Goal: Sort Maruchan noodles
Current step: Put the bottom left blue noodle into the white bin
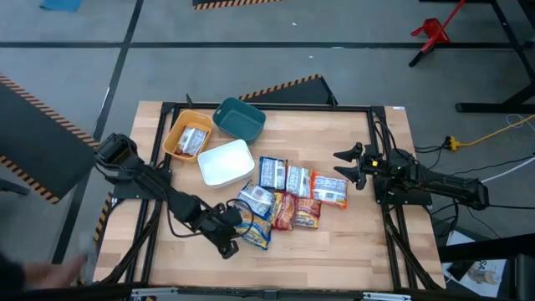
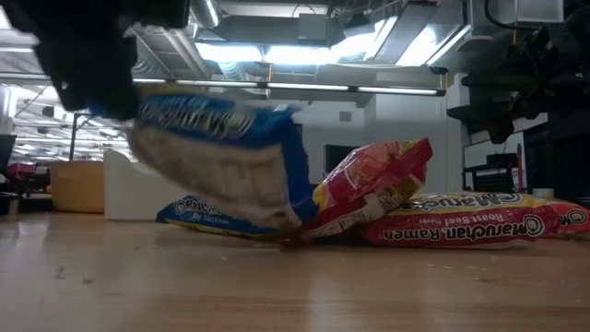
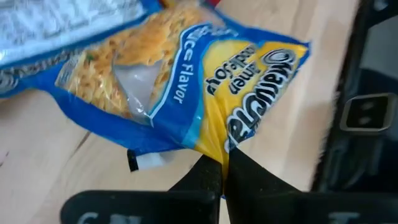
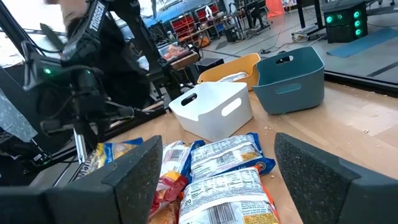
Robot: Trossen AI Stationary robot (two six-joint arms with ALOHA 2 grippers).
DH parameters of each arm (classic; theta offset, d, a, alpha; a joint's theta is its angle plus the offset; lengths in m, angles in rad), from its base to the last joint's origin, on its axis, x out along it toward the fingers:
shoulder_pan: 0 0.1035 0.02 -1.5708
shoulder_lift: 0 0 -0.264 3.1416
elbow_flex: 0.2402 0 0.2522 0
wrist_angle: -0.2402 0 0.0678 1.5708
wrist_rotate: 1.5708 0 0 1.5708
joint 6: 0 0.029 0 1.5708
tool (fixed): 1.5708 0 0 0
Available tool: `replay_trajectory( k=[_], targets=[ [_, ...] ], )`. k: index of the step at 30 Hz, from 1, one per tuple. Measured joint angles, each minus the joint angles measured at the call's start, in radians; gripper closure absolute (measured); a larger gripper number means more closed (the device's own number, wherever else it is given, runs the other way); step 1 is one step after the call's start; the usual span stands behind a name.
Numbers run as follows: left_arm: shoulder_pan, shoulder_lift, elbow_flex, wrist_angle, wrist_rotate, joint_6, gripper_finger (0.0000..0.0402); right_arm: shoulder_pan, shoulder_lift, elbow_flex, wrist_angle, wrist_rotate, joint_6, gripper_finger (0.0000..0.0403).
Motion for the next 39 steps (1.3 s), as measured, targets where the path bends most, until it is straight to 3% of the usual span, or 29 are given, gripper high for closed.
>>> replay_trajectory(
  k=[10,20,32,39],
  targets=[
    [0.012,-0.087,0.045,-0.063,-0.108,-0.004,0.0401,0.0,0.0,0.0,0.0,0.0,0.0,0.0107],
    [0.132,-0.198,0.046,-0.081,-0.162,0.035,0.0401,0.0,0.0,0.0,0.0,0.0,0.0,0.0107],
    [0.42,-0.337,0.046,-0.139,-0.196,0.41,0.0401,0.0,0.0,0.0,-0.004,0.025,0.0,0.0107],
    [0.641,-0.376,0.046,-0.22,-0.136,0.619,0.0401,0.0,0.0,0.0,-0.006,0.032,0.0,0.0107]
  ],
)
